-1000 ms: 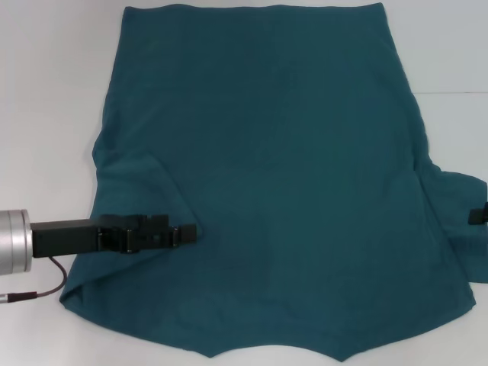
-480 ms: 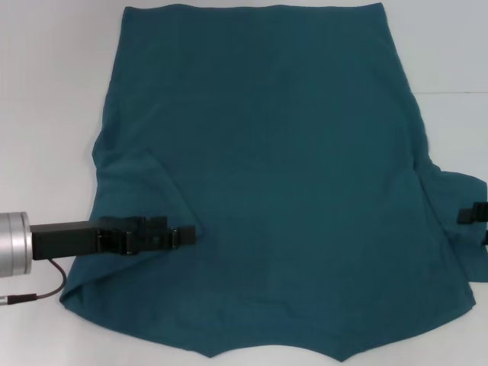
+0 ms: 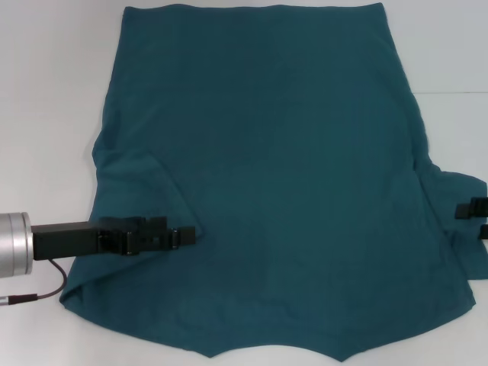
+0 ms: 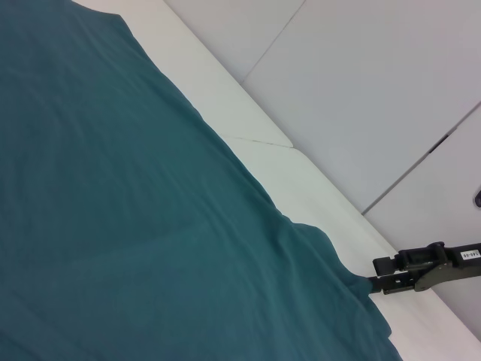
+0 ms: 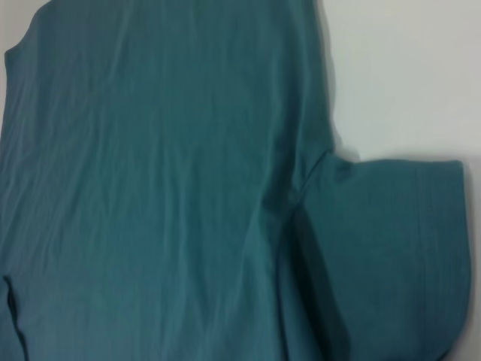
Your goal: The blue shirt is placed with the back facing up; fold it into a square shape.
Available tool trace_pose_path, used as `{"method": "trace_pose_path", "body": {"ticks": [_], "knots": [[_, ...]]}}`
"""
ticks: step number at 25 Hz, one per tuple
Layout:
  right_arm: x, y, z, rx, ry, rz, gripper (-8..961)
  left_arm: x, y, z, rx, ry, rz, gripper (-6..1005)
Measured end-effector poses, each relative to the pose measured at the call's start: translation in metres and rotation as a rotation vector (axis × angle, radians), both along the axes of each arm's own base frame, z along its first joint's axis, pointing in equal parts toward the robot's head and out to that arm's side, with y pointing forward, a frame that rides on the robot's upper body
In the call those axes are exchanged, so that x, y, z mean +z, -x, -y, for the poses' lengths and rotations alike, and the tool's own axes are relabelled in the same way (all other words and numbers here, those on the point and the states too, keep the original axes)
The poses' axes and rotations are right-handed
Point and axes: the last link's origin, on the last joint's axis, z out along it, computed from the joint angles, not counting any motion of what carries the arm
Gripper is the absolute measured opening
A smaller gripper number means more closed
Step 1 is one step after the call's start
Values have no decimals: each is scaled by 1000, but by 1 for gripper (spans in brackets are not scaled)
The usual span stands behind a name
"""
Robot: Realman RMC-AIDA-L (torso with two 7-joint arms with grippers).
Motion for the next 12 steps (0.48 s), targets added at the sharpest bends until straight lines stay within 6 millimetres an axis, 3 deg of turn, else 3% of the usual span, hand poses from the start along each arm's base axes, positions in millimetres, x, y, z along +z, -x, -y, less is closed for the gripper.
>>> {"method": "trace_pose_path", "body": {"ticks": [12], "knots": [[2,-1,-2,36,9,50,727,0,1,0,2,-1,-2,949]]}}
